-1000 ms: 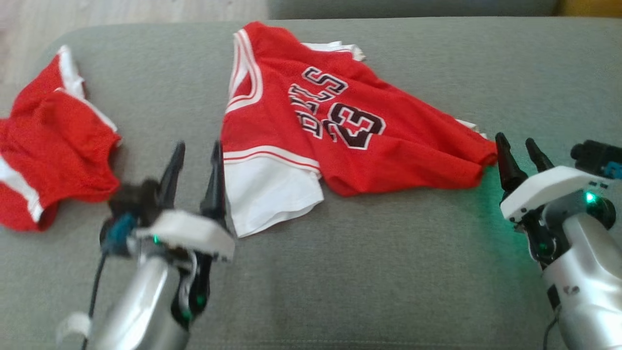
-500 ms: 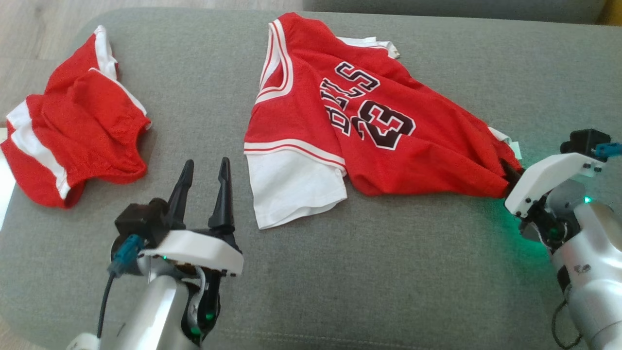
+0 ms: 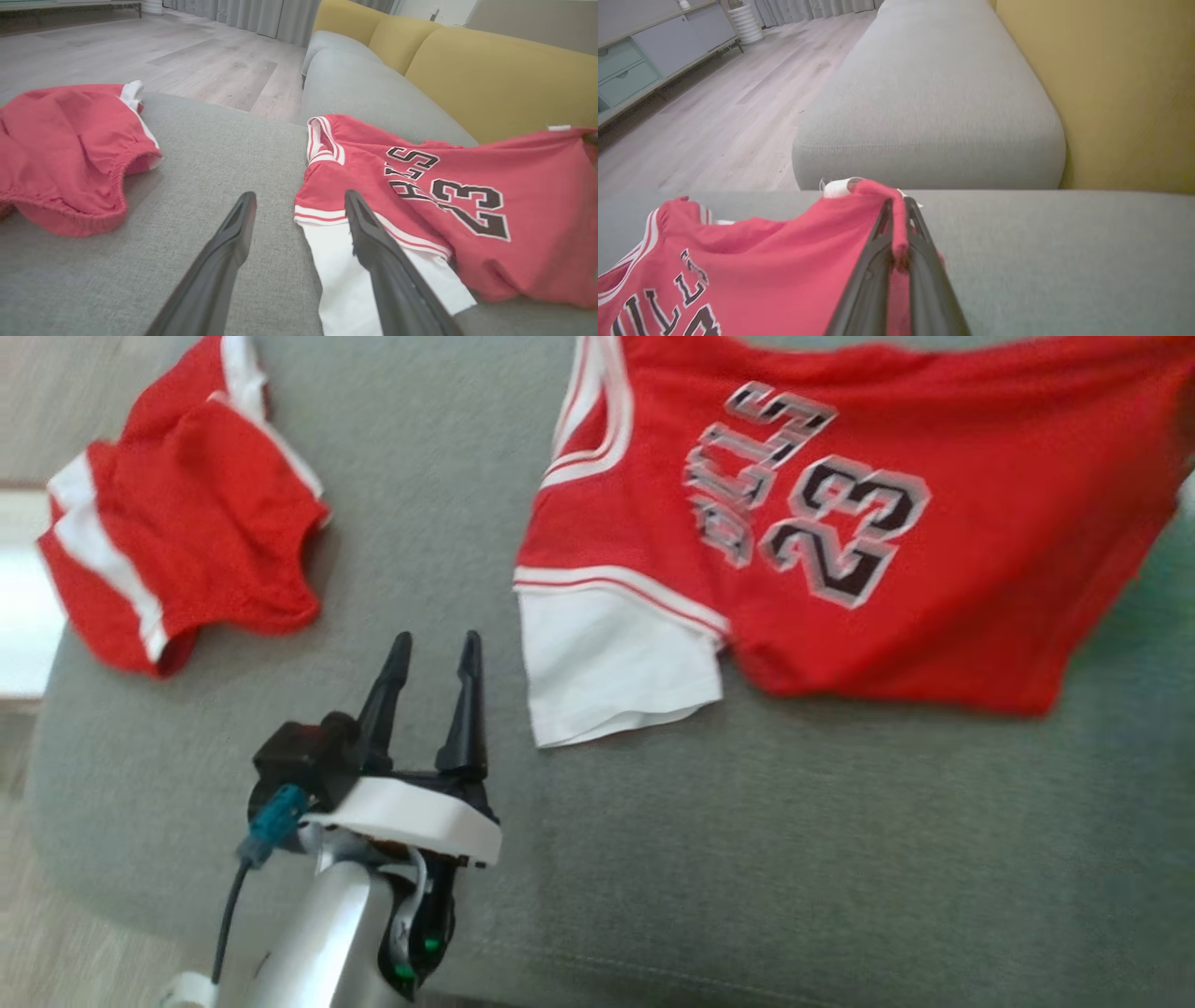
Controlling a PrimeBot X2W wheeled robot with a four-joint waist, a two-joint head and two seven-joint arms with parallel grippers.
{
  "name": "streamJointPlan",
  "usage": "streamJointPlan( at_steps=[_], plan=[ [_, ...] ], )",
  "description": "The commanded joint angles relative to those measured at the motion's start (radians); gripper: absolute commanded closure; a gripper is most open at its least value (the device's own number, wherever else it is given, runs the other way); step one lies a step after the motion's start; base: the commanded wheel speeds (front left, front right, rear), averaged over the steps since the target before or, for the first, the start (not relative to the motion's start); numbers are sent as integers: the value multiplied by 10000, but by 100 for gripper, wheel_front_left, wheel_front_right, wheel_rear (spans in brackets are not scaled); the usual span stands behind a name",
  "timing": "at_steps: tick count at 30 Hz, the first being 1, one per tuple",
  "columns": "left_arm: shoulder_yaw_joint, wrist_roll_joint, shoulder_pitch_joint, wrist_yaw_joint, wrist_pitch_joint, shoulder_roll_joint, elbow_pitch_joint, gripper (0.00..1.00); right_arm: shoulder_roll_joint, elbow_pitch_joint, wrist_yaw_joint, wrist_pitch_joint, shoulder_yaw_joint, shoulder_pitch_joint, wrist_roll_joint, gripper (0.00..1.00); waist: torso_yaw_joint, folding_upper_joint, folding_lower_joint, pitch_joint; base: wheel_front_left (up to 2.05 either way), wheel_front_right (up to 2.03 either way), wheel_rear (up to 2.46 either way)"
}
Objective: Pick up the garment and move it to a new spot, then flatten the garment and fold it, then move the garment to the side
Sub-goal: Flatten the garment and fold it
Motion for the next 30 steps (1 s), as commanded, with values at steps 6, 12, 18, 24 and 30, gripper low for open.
streamJointPlan(
  at_steps=[6, 12, 18, 24, 30],
  plan=[
    [-66, -413, -523, 323, -78, 20, -636, 0, -817, 376, 67, -952, 491, -1033, -993, 100, 923, 0, 0, 831, 0, 0, 0],
    [-129, -472, -600, 486, -78, 18, -681, 0, -639, 1068, 67, -3278, 439, -1236, -1660, 58, 947, 0, 0, 769, 0, 0, 0],
    [-45, -410, -571, 482, -78, 18, -554, 0, 127, 2593, 67, -3284, 392, -909, -1661, 0, 566, 0, 0, 355, 0, 0, 0],
    [146, -364, -375, 362, -78, 17, -275, 0, 761, 2555, 67, -3319, 616, -259, -903, 0, 39, 0, 0, -445, 0, 0, 0],
    [285, -320, -72, 257, -78, 17, -88, 0, 1064, 1098, 67, -1913, 1479, 1461, 652, 0, -315, 0, 0, -1128, 0, 0, 0]
  ],
)
